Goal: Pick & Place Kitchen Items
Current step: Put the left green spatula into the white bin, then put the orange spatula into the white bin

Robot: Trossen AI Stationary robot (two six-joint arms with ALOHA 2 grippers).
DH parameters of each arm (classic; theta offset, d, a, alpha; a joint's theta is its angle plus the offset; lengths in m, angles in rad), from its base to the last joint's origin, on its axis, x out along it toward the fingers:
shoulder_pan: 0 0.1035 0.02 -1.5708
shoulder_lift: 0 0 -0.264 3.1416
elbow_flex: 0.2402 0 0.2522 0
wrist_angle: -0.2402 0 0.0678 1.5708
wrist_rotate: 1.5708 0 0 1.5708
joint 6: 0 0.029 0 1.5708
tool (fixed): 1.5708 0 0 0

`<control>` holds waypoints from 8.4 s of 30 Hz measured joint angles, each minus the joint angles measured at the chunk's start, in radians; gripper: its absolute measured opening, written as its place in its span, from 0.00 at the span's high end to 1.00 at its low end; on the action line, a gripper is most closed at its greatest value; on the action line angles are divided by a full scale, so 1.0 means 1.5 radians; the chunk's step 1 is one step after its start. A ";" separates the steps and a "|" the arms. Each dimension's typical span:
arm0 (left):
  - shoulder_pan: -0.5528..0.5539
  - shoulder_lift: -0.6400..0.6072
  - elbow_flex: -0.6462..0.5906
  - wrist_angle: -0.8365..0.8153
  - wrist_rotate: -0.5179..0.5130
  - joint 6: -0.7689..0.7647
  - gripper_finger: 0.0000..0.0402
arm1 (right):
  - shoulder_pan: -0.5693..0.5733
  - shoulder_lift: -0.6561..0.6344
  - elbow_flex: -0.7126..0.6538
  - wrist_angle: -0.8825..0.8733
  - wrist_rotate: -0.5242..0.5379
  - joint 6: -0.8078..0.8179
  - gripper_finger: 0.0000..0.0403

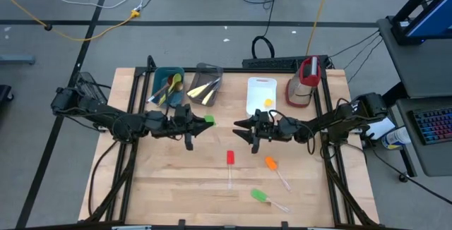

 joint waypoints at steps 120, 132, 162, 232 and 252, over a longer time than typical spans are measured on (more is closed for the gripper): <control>0.001 0.019 0.001 -0.019 -0.016 0.013 0.89 | -0.049 0.170 0.210 0.063 -0.127 -0.154 0.99; -0.001 0.013 -0.002 -0.002 0.007 0.043 0.89 | -0.048 0.168 0.217 0.048 -0.129 -0.156 0.99; -0.033 -0.109 -0.001 -0.199 0.022 0.034 0.89 | -0.045 0.087 0.216 -0.182 -0.054 -0.203 0.99; -0.032 -0.110 0.000 -0.234 -0.044 0.033 0.89 | -0.294 -0.096 -0.036 -0.532 0.137 0.094 0.99; -0.032 -0.110 0.000 -0.235 -0.048 0.033 0.89 | -0.303 -0.096 -0.046 -0.608 0.084 0.161 0.84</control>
